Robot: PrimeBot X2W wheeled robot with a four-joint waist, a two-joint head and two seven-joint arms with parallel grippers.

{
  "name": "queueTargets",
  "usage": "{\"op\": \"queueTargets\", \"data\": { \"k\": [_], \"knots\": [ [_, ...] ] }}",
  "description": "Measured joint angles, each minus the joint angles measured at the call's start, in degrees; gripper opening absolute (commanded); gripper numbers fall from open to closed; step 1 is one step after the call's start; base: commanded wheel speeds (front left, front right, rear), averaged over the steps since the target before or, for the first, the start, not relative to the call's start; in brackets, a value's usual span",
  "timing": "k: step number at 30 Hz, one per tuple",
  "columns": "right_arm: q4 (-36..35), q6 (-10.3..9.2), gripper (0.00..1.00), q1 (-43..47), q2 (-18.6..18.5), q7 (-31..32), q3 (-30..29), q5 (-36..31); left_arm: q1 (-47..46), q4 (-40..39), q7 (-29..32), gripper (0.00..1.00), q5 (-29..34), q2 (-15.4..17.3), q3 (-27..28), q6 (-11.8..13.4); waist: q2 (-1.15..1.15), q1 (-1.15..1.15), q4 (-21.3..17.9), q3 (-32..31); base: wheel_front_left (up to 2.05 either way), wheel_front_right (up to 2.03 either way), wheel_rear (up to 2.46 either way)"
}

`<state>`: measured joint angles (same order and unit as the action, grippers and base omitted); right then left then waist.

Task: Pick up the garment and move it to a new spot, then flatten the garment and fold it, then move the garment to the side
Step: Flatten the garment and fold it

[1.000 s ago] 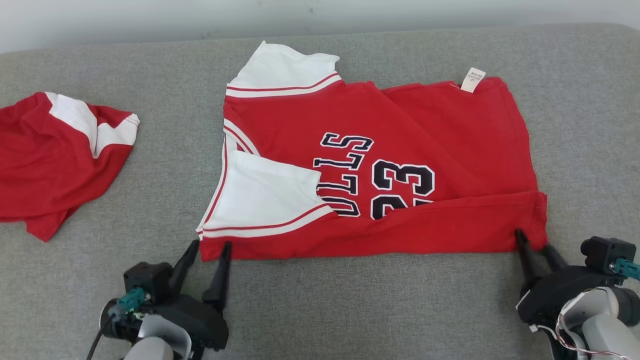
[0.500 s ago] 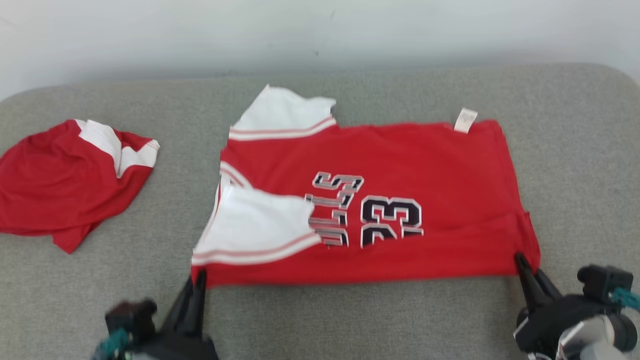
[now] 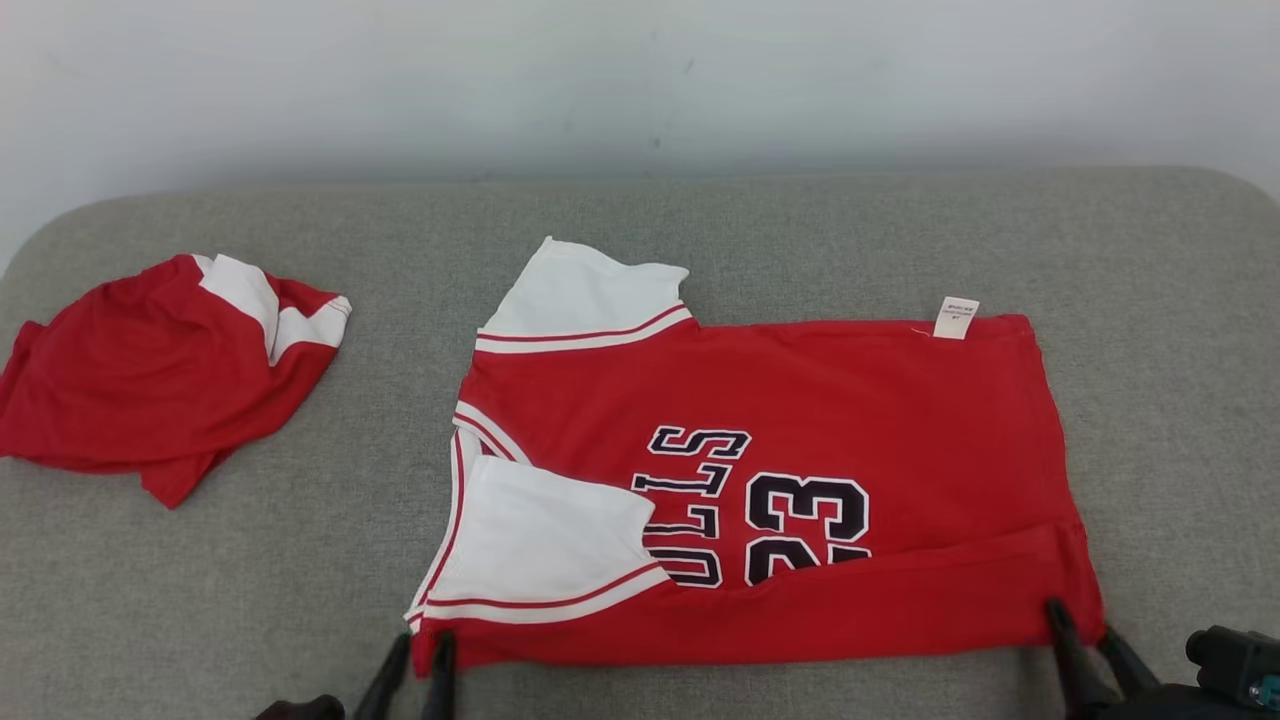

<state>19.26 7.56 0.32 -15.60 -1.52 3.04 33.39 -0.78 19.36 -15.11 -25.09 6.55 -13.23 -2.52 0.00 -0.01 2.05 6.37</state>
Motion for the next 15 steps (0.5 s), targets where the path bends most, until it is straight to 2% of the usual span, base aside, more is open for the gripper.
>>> {"op": "queueTargets", "data": {
  "k": [5, 15],
  "knots": [
    [-2.6, 0.0, 1.0, 0.01, 1.04, -1.14, -1.51, -4.16, -0.08, -2.15, 0.0, 1.0, 1.13, -0.47, 2.13, 0.49, 0.0, 0.0, -0.32, -1.18, 0.0, 0.0, 0.0],
    [-9.31, 0.0, 1.0, -0.32, 3.48, -7.61, -2.12, -10.42, -1.62, -8.25, -0.01, 1.0, 5.67, -0.66, 9.61, 0.9, 0.0, 0.0, -0.84, -4.03, 0.0, 0.0, 0.0]
  ]
}}
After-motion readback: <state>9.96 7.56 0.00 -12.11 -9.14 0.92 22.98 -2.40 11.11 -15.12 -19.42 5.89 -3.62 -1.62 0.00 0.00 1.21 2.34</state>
